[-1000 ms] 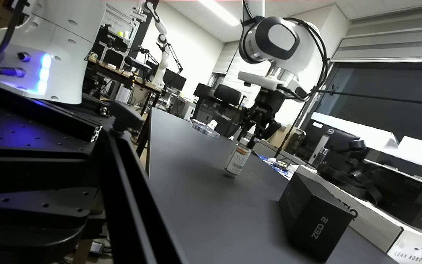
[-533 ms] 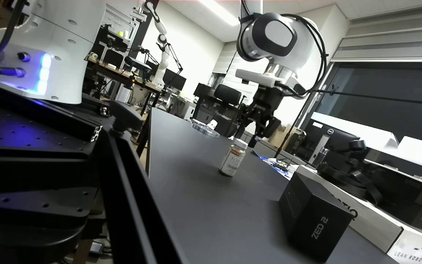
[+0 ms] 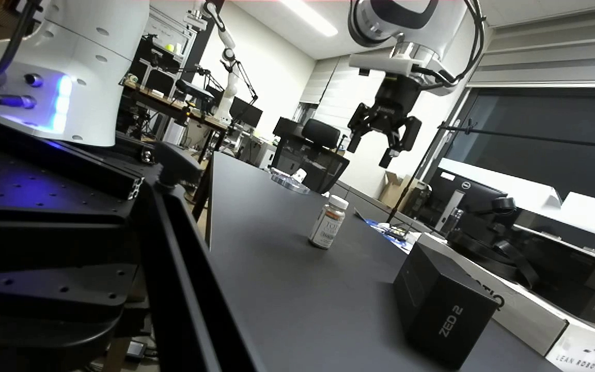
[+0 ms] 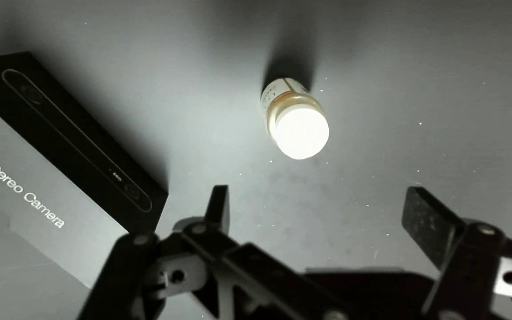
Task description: Pick the bottle and move it to the right on the table
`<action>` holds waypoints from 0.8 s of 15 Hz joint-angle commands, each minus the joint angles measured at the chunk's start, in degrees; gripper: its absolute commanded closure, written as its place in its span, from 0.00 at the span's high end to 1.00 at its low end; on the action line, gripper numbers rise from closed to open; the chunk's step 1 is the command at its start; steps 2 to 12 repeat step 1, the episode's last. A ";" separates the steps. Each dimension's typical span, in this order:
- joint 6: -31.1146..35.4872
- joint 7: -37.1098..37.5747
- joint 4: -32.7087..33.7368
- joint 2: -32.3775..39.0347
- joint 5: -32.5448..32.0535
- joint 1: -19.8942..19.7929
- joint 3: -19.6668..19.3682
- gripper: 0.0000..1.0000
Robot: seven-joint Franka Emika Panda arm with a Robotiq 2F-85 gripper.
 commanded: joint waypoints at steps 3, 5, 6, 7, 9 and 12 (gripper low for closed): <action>-0.48 -0.21 -0.22 -0.64 -0.10 1.42 -1.51 1.00; -0.48 -0.21 -0.22 -0.64 -0.10 1.42 -1.51 1.00; -0.48 -0.21 -0.22 -0.64 -0.10 1.42 -1.51 1.00; -0.48 -0.21 -0.22 -0.64 -0.10 1.42 -1.51 1.00; -0.48 -0.21 -0.22 -0.64 -0.10 1.42 -1.51 1.00; -0.48 -0.21 -0.22 -0.64 -0.10 1.42 -1.51 1.00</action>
